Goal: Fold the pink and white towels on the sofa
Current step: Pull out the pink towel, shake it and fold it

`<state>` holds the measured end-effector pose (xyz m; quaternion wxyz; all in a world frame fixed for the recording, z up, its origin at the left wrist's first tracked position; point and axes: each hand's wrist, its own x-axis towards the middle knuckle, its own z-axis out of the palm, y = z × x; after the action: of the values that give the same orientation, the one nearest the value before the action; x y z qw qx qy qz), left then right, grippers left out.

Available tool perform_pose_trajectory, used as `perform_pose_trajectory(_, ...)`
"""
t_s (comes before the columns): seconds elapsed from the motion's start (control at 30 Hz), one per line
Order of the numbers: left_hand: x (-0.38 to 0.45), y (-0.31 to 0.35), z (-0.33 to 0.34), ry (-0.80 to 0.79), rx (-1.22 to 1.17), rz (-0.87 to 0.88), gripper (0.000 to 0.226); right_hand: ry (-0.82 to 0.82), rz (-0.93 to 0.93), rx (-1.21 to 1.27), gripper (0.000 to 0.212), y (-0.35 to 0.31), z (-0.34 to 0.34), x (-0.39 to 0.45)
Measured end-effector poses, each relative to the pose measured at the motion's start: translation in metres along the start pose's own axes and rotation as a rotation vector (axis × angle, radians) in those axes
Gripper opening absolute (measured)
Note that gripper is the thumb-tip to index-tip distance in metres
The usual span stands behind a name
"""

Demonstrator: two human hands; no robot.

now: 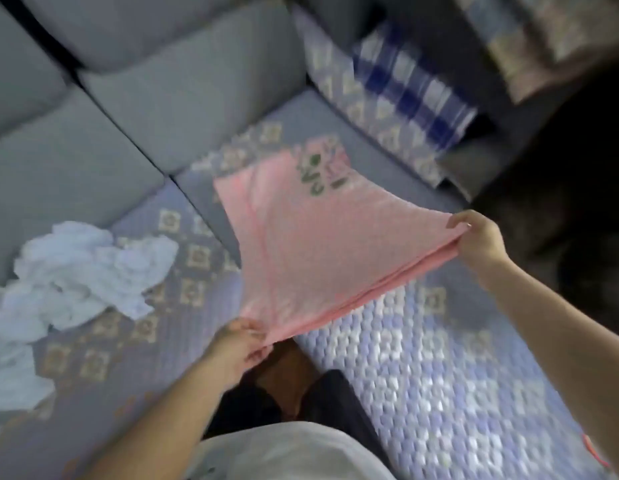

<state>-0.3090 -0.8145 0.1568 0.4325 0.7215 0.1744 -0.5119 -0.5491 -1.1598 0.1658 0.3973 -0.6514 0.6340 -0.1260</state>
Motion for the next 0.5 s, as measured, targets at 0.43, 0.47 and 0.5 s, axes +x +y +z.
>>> perform_pose_trajectory(0.43,0.113,-0.163,0.051,-0.393,1.135,-0.224,0.014,0.073,0.458,-0.212,0.037,0.224,0.042,0.043)
perform_pose_trajectory(0.47,0.128,-0.159,0.040,-0.340,1.191,-0.183,0.014,0.050,0.518,-0.208,0.038,0.232,0.052,0.040)
perform_pose_trajectory(0.5,0.141,-0.150,0.030,-0.273,1.237,-0.148,0.012,0.035,0.588,-0.189,0.039,0.240,0.065,0.034)
